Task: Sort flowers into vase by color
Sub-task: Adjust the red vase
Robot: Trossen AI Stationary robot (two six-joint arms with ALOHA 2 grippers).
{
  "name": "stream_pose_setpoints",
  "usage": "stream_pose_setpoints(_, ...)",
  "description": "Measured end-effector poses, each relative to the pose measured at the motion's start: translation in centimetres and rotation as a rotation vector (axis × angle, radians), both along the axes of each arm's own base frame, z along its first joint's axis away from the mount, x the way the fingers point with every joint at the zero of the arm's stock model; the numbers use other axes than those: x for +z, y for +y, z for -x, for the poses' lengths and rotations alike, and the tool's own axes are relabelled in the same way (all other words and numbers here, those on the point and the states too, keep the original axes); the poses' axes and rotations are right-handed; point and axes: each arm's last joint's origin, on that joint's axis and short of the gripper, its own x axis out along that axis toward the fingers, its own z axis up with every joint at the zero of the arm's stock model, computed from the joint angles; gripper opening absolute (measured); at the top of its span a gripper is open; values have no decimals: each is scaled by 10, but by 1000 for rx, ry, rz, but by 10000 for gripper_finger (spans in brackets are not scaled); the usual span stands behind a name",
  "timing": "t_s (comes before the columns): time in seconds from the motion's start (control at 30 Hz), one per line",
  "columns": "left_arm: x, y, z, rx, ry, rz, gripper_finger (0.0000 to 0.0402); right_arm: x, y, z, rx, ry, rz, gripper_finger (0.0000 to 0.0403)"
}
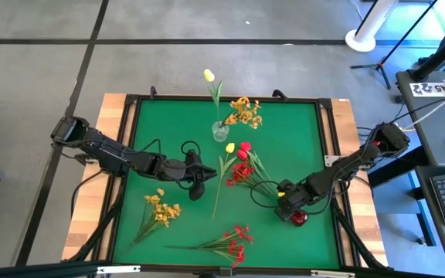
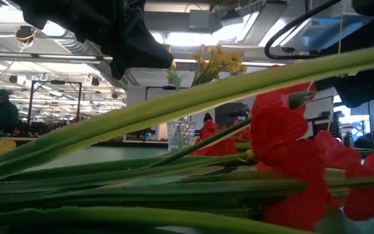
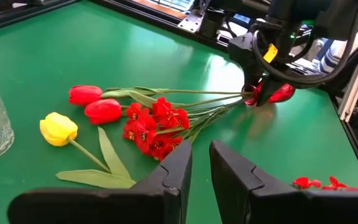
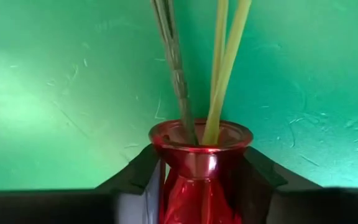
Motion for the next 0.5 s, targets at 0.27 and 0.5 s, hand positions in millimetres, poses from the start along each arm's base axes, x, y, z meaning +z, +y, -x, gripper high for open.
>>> stream_pose_setpoints(0.27,0,0,0,-9,4,-22,55,3,2,-9,-37,-135,44,138)
stream_pose_setpoints(0.5,0,0,0,-10,4,-21,55,8,4,-21,-42,-316,99,138)
